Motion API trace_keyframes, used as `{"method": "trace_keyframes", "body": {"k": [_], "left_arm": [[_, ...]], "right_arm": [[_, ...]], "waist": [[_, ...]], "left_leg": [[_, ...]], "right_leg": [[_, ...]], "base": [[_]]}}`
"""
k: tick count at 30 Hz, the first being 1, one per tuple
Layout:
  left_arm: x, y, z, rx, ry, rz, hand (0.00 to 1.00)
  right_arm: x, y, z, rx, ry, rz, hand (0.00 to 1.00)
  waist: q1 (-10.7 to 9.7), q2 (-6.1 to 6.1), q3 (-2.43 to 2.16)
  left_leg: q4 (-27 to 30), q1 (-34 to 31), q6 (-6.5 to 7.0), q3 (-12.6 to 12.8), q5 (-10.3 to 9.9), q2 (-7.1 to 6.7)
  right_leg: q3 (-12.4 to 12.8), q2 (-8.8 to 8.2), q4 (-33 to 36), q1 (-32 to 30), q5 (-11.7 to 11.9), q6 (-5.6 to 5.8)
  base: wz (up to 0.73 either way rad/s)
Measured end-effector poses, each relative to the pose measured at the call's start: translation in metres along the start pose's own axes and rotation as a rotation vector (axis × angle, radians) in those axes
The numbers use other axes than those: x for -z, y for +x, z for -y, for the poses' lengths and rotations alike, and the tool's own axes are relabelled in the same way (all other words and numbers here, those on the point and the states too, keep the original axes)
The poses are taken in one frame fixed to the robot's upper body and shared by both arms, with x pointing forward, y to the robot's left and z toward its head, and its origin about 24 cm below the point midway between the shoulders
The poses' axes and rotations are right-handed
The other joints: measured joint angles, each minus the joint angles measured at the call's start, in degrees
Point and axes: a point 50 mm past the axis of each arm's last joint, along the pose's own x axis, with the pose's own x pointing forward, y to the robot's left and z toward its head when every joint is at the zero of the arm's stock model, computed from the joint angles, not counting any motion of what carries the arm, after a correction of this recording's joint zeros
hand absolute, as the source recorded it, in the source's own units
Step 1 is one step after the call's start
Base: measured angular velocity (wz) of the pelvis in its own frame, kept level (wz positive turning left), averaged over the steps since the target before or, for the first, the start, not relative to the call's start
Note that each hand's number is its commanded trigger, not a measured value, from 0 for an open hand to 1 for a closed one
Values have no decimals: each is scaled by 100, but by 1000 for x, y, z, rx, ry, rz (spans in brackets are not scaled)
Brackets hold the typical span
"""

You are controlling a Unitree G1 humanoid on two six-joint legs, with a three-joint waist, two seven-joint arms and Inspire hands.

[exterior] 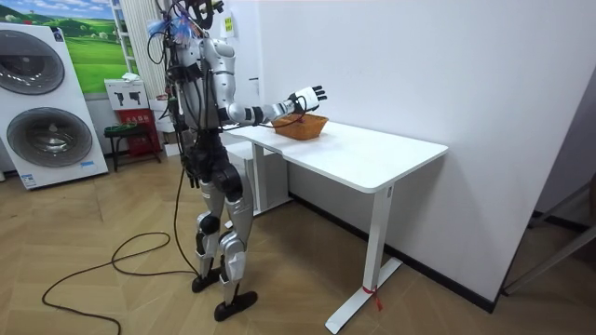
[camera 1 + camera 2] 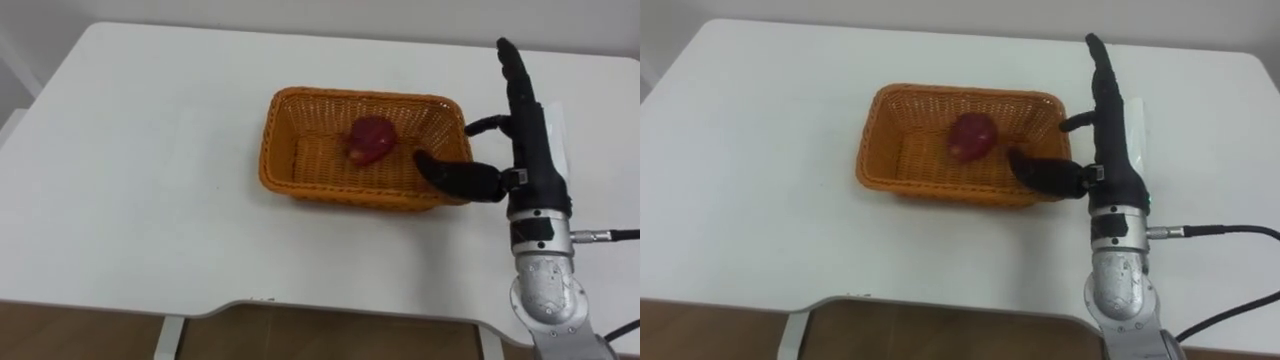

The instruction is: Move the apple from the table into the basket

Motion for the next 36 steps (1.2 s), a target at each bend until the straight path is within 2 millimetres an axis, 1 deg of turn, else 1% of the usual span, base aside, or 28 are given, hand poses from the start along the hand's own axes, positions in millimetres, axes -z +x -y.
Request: {"method": "trace_keyframes", "body": {"k": [5,12,15,18,20,21,23,24,25,26,27,29,30,32,33,34,35,36], "left_arm": [[0,0,0,0,0,-1,0],[-1,0,0,-2,-1,6,0],[-2,0,-1,-9,-2,11,0],[-2,0,-1,-15,-6,16,0],[1,-1,-2,-18,-7,13,0],[2,-1,-2,-19,-7,10,0],[9,-3,-3,-28,-20,-7,0],[12,-3,-4,-38,-25,-10,0],[15,-4,-6,-59,-31,-16,0],[18,-5,-8,-77,-41,-18,0],[19,-6,-9,-82,-42,-17,0],[26,-8,-12,-105,-56,-31,0],[27,-8,-13,-114,-64,-36,0],[28,-8,-16,-133,-80,-43,0],[29,-8,-17,-137,-85,-47,0],[30,-8,-18,-141,-87,-55,0],[30,-8,-17,-141,-86,-61,0],[29,-8,-17,-141,-86,-61,0]], "right_arm": [[-1,0,0,1,0,3,0],[-1,1,2,24,4,5,0],[0,1,7,78,31,-8,0],[3,2,20,167,37,-21,0],[8,4,43,317,85,-47,0],[10,4,50,363,87,-53,0],[16,1,79,562,103,-78,0],[18,0,86,612,112,-84,0],[24,-2,98,712,132,-108,0],[33,-7,112,808,144,-147,0],[37,-10,119,859,146,-167,0],[57,-23,143,1055,227,-269,0],[63,-27,149,1107,245,-302,0],[87,-51,166,1304,272,-438,0],[93,-57,168,1347,275,-476,0],[104,-69,169,1419,286,-551,0],[114,-80,169,1475,294,-627,0],[119,-86,169,1500,299,-665,0]], "waist": [[8,-16,13],[-8,-19,12],[-26,-48,22],[-33,-82,39],[-84,-100,41],[-105,-101,41],[-185,-103,40],[-206,-102,41],[-299,-107,39],[-350,-105,39],[-365,-103,40],[-570,-88,35],[-611,-91,33],[-727,-83,26],[-768,-75,21],[-820,-59,10],[-887,-22,-10],[-932,-37,-5]], "left_leg": [[-15,-1,0,1,0,0],[-16,7,0,-10,0,-1],[-13,11,0,-26,1,-2],[-5,14,1,-29,2,-4],[23,-20,1,-46,2,-12],[32,-30,1,-54,2,-14],[33,-29,1,-53,2,-12],[33,-29,1,-51,2,-9],[37,-27,1,-52,2,-4],[46,-33,1,-51,1,-4],[46,-37,1,-46,1,-5],[50,-57,1,-79,1,-12],[50,-68,1,-85,1,-12],[83,-103,1,-94,1,-14],[83,-101,1,-97,1,-13],[80,-96,1,-97,1,-13],[79,-97,1,-94,1,-16],[79,-101,1,-95,1,-18]], "right_leg": [[6,2,-1,-5,0,0],[-1,1,-3,-3,0,0],[-10,0,-8,10,0,0],[-22,-3,-7,14,0,0],[-51,-11,-7,3,0,1],[-60,-13,-7,3,0,1],[-68,-11,-7,5,0,1],[-66,-8,-7,4,0,1],[-76,-6,-9,11,0,1],[-77,-8,-5,3,0,1],[-66,-8,-4,-5,0,1],[-93,-16,-5,7,0,1],[-94,-15,-5,13,0,1],[-96,-13,-6,4,0,1],[-99,-13,-4,8,0,1],[-92,-12,2,8,0,1],[-74,-10,-1,5,0,1],[-75,-13,0,1,0,1]], "base": [[0],[0],[0],[0],[6],[6],[0],[0],[0],[0],[0],[5],[8],[0],[0],[0],[0],[0]]}}
